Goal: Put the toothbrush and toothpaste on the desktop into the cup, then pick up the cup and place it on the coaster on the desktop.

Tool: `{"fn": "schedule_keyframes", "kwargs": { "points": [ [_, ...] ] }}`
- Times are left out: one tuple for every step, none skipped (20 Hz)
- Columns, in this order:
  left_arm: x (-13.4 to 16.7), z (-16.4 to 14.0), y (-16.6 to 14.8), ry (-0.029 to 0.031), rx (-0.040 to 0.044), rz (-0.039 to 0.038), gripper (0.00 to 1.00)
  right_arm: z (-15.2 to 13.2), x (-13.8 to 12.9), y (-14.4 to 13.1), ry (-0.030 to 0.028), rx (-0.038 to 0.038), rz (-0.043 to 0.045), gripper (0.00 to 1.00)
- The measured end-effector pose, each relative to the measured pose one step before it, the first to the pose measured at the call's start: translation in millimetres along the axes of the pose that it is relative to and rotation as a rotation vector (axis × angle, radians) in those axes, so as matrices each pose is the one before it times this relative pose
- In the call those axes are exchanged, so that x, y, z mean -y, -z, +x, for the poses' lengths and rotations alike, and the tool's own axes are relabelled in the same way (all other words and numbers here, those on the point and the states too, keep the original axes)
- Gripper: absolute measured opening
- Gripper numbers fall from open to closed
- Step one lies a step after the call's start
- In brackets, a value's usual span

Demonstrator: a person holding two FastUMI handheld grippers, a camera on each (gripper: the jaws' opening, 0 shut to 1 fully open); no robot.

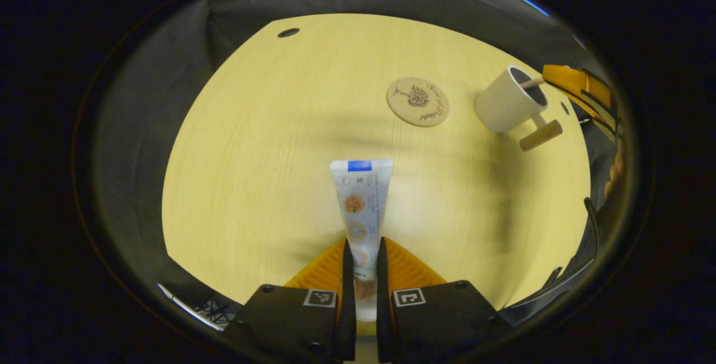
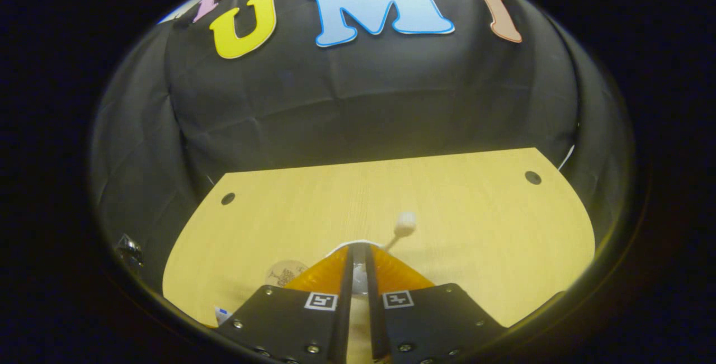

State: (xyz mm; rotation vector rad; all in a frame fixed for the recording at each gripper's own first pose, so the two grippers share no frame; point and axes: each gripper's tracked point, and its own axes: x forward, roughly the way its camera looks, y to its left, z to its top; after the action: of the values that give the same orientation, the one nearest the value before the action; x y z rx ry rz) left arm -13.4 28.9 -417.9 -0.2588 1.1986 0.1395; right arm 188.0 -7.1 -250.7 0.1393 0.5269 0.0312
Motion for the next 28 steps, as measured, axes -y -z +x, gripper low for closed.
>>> {"fn": "schedule_keyframes", "kwargs": {
  "points": [
    [1.52, -2.09, -6.07, 0.00439, 0.01002, -0.00006, 0.23, -5.56, 1.61, -1.09, 0.00171, 0.00717, 0.00404, 0.15],
    [2.16, -1.15, -6.64, 0.00293, 0.00972, 0.00211, 0.22, -5.19, 1.69, -1.84, 0.00062, 0.00739, 0.00357, 0.15],
    [2.63, -0.63, -6.24, 0.00079, 0.0094, 0.00369, 0.23, -4.83, 2.6, -0.76, 0.00217, 0.00658, 0.00386, 0.15],
    [1.38, -0.88, -7.14, 0.0004, 0.00963, 0.00576, 0.23, -4.81, 2.72, -0.8, 0.00153, 0.00392, 0.00583, 0.15],
    [0.33, -0.73, -6.64, -0.00059, 0.01048, 0.00728, 0.23, -4.91, 2.66, -0.03, 0.00271, 0.00443, 0.00766, 0.15],
    [0.64, -2.21, -6.83, -0.00115, 0.01062, 0.00714, 0.23, -4.89, 4.07, 0.09, 0.00387, 0.00369, 0.00868, 0.15],
    [-1.08, -3.97, -5.31, 0.00183, 0.01038, 0.00631, 0.23, -5.25, 3.98, 1.05, 0.0033, 0.0013, 0.00917, 0.15],
    [2.2, -3.13, -7.75, 0.00218, 0.00927, 0.00494, 0.23, -4.96, 3.71, 1.91, 0.00351, -0.00081, 0.00881, 0.15],
    [-0.35, -3.87, -4.91, 0.00253, 0.00899, 0.00604, 0.23, -4.76, 3.95, 2.86, 0.00555, -0.00216, 0.00742, 0.15],
    [-1.41, -5.2, -6.85, 0.00133, 0.00884, 0.00678, 0.23, -4.87, 4.77, 2.07, 0.00635, 0.00009, 0.00649, 0.15],
    [-0.56, -4.49, -6.94, 0.00115, 0.00817, 0.00838, 0.23, -4.58, 6.12, 2.61, 0.00752, -0.00135, 0.00589, 0.15],
    [0.11, -2.34, -8.14, 0.00014, 0.00938, 0.00776, 0.23, -5.53, 5.51, 3.23, 0.00977, -0.0027, 0.00642, 0.15],
    [1.7, -2.39, -9.31, 0.00319, 0.01126, 0.00756, 0.23, -3.02, 4.52, 4.05, 0.00821, -0.00562, 0.00653, 0.15],
    [6.45, 1.29, -11.27, 0.00329, 0.01202, 0.00813, 0.23, -3.38, 5.85, 3.3, 0.01039, -0.0068, 0.00661, 0.15],
    [5.08, -0.68, -9.57, 0.00464, 0.01188, 0.00917, 0.23, -3.1, 4.69, 3.71, 0.01034, -0.0045, 0.0075, 0.15],
    [6.56, 1.05, -9.61, 0.00415, 0.01306, 0.00965, 0.23, -3.23, 6.27, 3.29, 0.01076, -0.00394, 0.00776, 0.15],
    [5.85, -0.03, -8.99, 0.00476, 0.01228, 0.01088, 0.23, -2.36, 5.94, 3.23, 0.01121, -0.00397, 0.00774, 0.15],
    [6.28, 1.0, -7.69, 0.00599, 0.0097, 0.01252, 0.22, -2.64, 6.49, 3.67, 0.01328, -0.00442, 0.00857, 0.15],
    [5.81, -0.15, -7.74, 0.00535, 0.00992, 0.01187, 0.23, -0.98, 6.22, 2.97, 0.01164, -0.00393, 0.01019, 0.15],
    [6.06, -0.96, -8.95, 0.00588, 0.01005, 0.01234, 0.23, -3.18, 5.76, 2.46, 0.01259, -0.00302, 0.0099, 0.16],
    [5.48, -0.61, -7.32, 0.00466, 0.00906, 0.0126, 0.22, -2.5, 6.25, 3.28, 0.0107, -0.00302, 0.0097, 0.15],
    [5.27, 2.0, -7.48, 0.00519, 0.00828, 0.01392, 0.22, -2.05, 6.06, 2.12, 0.01163, -0.00326, 0.0086, 0.15],
    [5.97, 0.79, -6.72, 0.00477, 0.00812, 0.01449, 0.23, -2.33, 5.84, 1.89, 0.01002, 0.00024, 0.00878, 0.15],
    [4.95, 0.09, -9.33, 0.0054, 0.00932, 0.01446, 0.23, -3.24, 6.1, 0.95, 0.01177, -0.00081, 0.00844, 0.15],
    [5.74, 0.3, -8.1, 0.00622, 0.00856, 0.01607, 0.23, -0.86, 4.84, 1.27, 0.01077, -0.00028, 0.00801, 0.16],
    [5.44, 0.97, -6.95, 0.0053, 0.00596, 0.01579, 0.23, -1.01, 6.1, 0.02, 0.01292, -0.00047, 0.00764, 0.15],
    [6.15, 0.65, -7.5, 0.00514, 0.0073, 0.01352, 0.23, -2.22, 6.38, 0.85, 0.0118, 0.00018, 0.00878, 0.15],
    [6.25, 0.17, -7.3, 0.00661, 0.00701, 0.0142, 0.23, -1.22, 6.21, 0.44, 0.01192, -0.00082, 0.00897, 0.15]
  ]
}}
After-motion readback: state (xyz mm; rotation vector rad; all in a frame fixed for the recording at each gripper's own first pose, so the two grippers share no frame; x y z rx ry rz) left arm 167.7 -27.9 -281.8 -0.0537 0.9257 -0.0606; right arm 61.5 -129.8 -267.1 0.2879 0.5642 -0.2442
